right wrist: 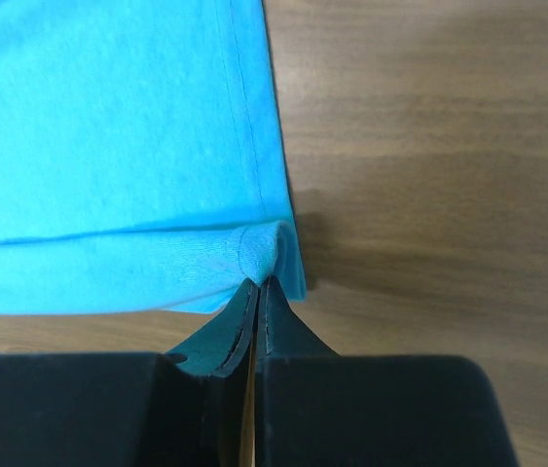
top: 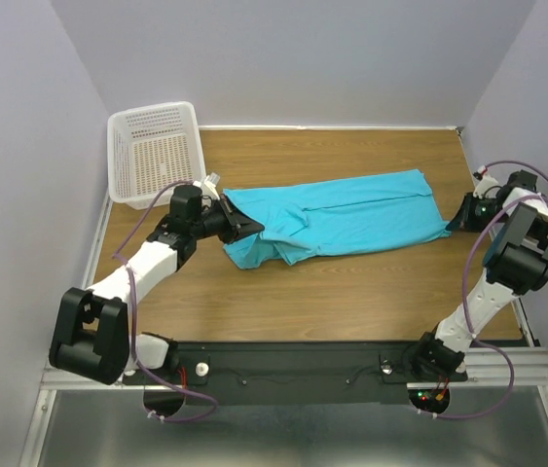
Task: Fold and stack the t-shirts
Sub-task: Fold the tshirt
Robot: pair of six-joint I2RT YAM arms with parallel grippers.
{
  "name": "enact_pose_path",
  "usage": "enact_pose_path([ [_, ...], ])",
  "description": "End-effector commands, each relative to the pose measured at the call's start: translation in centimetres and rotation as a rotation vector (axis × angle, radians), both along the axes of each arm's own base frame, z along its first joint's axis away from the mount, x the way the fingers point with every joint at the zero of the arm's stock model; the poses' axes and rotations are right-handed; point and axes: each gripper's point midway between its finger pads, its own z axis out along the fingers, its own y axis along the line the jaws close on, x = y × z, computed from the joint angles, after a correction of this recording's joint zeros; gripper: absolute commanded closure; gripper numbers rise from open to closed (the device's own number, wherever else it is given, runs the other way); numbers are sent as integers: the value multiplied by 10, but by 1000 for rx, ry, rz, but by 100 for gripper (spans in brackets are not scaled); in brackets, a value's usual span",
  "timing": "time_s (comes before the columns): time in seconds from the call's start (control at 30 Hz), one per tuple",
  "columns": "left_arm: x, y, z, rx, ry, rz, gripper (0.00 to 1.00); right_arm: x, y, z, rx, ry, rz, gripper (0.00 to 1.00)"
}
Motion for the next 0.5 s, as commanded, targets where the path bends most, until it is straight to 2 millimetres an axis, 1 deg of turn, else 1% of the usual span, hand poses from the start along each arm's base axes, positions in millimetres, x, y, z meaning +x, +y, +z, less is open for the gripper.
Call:
enact_pose_path([
  [0.0, 15, -1, 22, -8, -106, -11, 100, 23, -1, 15, 23, -59, -8, 99],
  [0.03, 18, 0, 25, -10, -112, -10, 100, 25, -1, 15, 26, -59, -10, 99],
  [0.2, 25, 1, 21, -4, -108, -17, 100, 31, 0, 14, 53, -56, -23, 99],
  [0.37, 34, 5, 26, -4, -129, -14, 100, 35, 0, 11, 68, -50, -31, 99],
  [0.47, 40, 6, 24, 0, -126, -13, 100, 39, 0, 11, 76, -50, -35, 99],
])
